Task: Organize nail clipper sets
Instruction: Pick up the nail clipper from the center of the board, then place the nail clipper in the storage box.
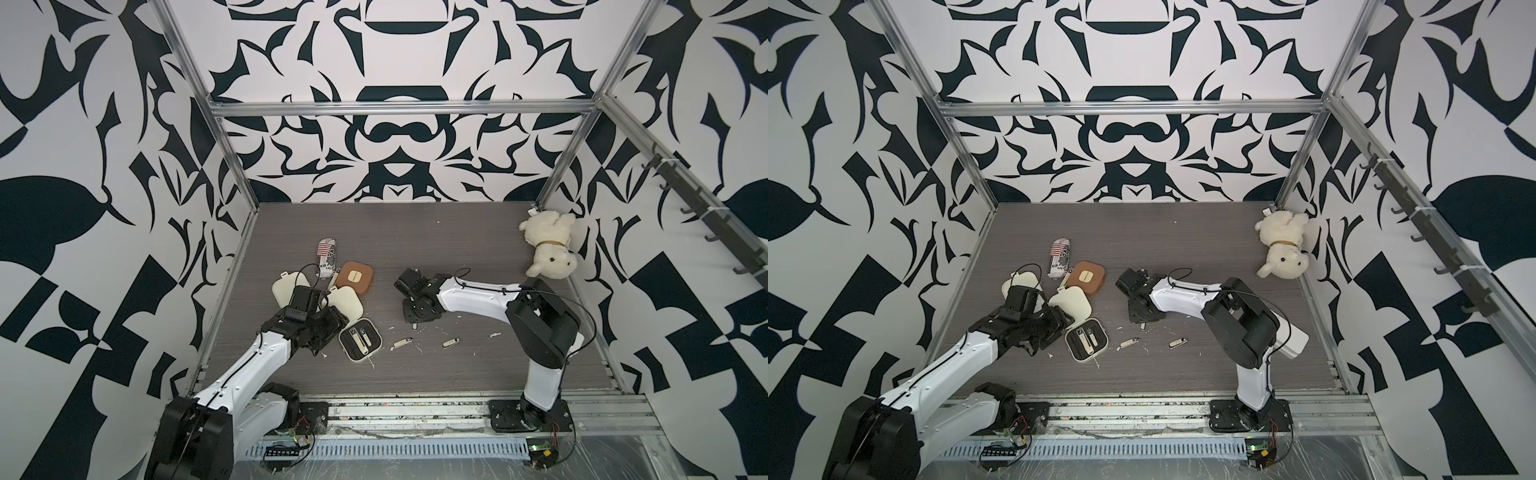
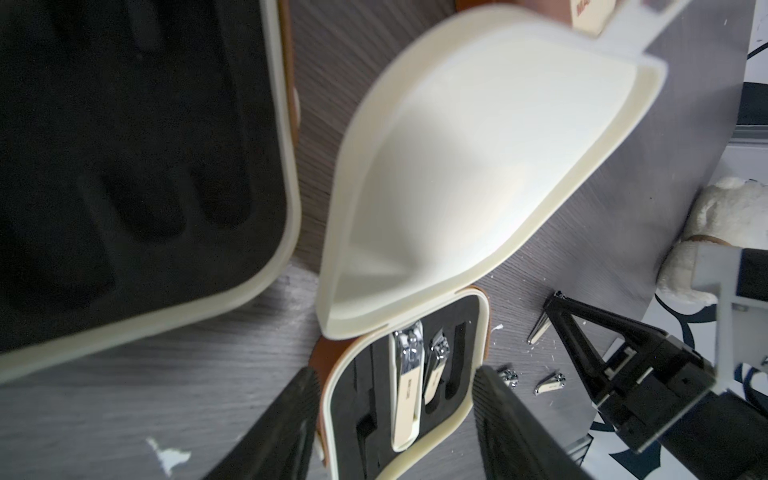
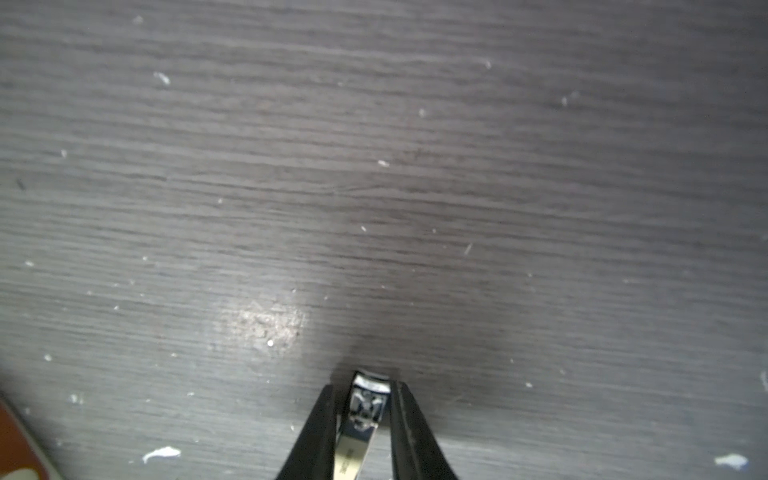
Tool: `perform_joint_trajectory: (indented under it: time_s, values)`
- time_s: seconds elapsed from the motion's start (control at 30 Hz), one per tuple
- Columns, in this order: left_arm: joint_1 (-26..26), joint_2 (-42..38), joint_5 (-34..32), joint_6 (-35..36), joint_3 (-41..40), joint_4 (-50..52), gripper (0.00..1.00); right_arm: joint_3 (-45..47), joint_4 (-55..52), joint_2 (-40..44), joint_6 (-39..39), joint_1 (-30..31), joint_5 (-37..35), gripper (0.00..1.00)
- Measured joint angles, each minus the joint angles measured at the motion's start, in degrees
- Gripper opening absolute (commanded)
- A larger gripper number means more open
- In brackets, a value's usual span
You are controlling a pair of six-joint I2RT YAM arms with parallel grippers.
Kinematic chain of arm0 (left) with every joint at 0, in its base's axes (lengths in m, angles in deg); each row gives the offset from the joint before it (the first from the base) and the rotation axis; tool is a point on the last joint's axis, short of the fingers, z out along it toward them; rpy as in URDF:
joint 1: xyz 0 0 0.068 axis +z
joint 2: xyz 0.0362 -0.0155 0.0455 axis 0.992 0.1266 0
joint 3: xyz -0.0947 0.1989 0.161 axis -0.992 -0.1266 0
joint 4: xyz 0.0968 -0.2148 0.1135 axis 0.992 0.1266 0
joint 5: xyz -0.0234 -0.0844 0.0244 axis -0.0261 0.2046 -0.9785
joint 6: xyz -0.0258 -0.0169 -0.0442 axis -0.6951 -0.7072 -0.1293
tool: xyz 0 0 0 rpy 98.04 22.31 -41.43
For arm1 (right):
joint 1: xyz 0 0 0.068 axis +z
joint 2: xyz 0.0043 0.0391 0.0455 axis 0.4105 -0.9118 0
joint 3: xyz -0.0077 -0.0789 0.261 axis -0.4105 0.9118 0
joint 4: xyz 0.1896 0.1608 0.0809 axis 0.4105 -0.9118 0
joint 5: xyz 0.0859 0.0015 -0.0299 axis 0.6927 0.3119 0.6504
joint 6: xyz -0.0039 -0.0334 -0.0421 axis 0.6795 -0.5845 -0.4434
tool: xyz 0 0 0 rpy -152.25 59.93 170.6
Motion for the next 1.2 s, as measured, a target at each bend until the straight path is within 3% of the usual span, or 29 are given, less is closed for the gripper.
perform_joint_trajectory:
  time_s: [0.3, 0.57, 1.0, 1.2]
  values:
    - [0.0, 0.6, 0.1, 0.0, -0.2, -1.2, 0.63, -1.0, -0.1, -0.7, -0.2, 0.0, 0.7, 0.13]
    - [0.0, 0.8, 0.1, -0.2, -2.0, -1.7, 0.62, -6.2, -1.1, -2.5, -1.7, 0.6, 1.0, 0.10]
    - [0.0, 0.9, 0.0, -0.8, -4.0, -2.6, 0.53, -15.7, 2.8, -5.1, -7.6, 13.6, 1.2, 0.09]
    - [0.0, 0.9, -0.1, -0.9, -4.4, -2.6, 0.51, -16.7, 3.9, -9.0, -9.3, 15.6, 1.2, 0.09]
